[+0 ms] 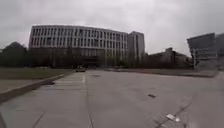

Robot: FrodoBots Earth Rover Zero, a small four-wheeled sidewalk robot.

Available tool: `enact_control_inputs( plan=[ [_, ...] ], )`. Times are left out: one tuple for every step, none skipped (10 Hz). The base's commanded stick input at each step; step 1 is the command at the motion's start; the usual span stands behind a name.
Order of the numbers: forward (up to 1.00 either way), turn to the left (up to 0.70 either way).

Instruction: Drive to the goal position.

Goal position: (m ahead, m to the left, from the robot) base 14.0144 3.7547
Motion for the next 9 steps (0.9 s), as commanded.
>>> enact_control_inputs(
  plan=[
    [1.0, 0.06],
    [1.0, 0.19],
    [1.0, 0.1],
    [1.0, 0.0],
    [1.0, 0.0],
    [1.0, 0.0],
    [1.0, 0.0],
    [1.0, 0.0],
    [1.0, 0.0]
  ],
)
